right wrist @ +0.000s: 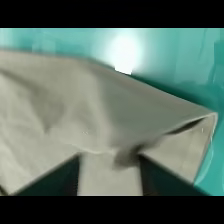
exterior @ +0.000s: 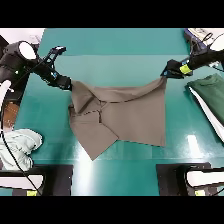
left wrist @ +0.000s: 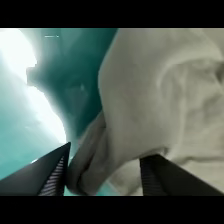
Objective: Fold the shirts.
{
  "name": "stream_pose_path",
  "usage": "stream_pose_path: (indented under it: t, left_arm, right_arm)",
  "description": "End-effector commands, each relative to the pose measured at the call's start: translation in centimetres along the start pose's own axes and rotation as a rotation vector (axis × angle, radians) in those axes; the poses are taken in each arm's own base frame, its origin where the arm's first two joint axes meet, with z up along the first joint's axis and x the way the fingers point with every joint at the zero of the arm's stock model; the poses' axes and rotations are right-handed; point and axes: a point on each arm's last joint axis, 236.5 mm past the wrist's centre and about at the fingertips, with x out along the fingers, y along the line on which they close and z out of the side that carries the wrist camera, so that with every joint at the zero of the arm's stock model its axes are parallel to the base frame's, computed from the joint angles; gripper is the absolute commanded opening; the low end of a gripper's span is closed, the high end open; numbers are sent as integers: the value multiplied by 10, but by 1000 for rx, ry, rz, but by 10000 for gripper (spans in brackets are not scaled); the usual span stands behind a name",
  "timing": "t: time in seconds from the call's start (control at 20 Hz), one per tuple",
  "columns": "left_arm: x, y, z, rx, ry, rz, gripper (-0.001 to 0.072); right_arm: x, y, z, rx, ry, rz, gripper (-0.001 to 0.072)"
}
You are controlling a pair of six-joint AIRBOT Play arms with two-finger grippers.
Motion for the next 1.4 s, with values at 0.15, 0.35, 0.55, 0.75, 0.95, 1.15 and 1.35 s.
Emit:
stream_pose_path:
  t: [0.15,0.35,0.55,0.75,0.95,1.15,1.35]
  left_arm:
    - [-40,43,10,-133,-72,87,499]
    - [-68,72,-19,-337,-121,-16,498]
    - [-35,58,-84,-503,-102,-211,498]
    - [22,5,-145,-604,-77,-415,498]
    - [60,-13,-170,-715,-85,-478,498]
    - [75,-13,-185,-740,-74,-452,498]
    - [82,-20,-186,-715,-63,-440,498]
  right_arm:
    - [-54,7,21,-26,-49,34,439]
    - [-79,3,18,-23,-95,23,431]
    - [-77,2,2,-20,-100,20,431]
    - [-63,-4,-17,12,-76,21,431]
    - [-53,-8,-38,35,-34,20,430]
    - [-54,-8,-47,40,-34,19,431]
    - [-55,-7,-47,38,-33,20,430]
